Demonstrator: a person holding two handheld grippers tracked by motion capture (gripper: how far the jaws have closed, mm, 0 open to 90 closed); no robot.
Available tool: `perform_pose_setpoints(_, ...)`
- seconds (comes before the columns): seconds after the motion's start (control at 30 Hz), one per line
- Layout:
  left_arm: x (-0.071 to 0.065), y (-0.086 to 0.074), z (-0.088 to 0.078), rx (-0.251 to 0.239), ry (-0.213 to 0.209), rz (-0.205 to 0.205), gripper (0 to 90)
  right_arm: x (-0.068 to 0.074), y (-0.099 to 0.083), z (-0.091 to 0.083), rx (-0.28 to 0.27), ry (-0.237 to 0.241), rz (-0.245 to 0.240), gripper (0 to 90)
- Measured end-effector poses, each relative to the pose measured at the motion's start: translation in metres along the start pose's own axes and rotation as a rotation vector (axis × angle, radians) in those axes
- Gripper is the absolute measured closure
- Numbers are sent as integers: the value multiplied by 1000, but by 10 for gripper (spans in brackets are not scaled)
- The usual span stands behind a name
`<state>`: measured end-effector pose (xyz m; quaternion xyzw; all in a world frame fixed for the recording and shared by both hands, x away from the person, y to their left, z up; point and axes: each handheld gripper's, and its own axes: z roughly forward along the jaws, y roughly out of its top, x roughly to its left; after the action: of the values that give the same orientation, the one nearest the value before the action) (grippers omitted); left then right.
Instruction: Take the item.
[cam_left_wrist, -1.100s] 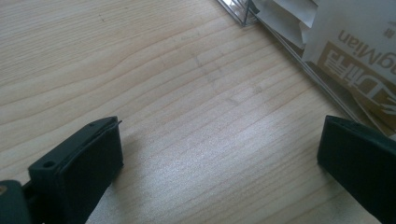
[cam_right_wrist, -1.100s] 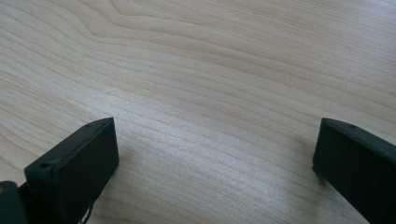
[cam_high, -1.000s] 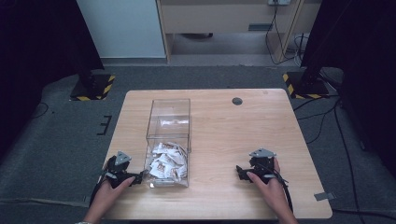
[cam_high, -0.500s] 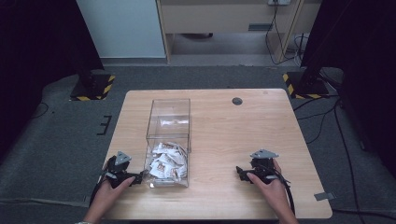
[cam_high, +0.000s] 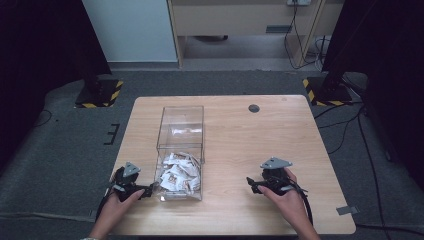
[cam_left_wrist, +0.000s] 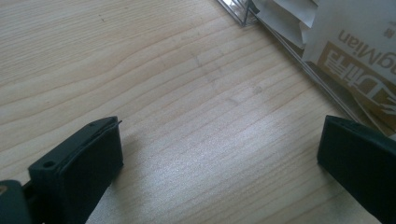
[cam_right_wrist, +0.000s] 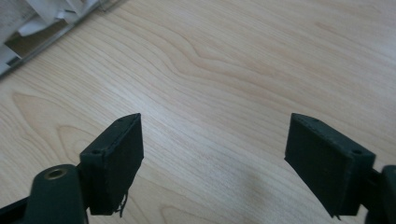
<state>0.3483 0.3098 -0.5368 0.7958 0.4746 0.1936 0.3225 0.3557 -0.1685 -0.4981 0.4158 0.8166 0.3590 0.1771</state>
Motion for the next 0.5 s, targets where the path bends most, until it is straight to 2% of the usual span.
perform_pose_setpoints(0.5, 0, 0, 0, 0, 0, 0, 0, 12, 32, -8, -2, 38, -44, 267)
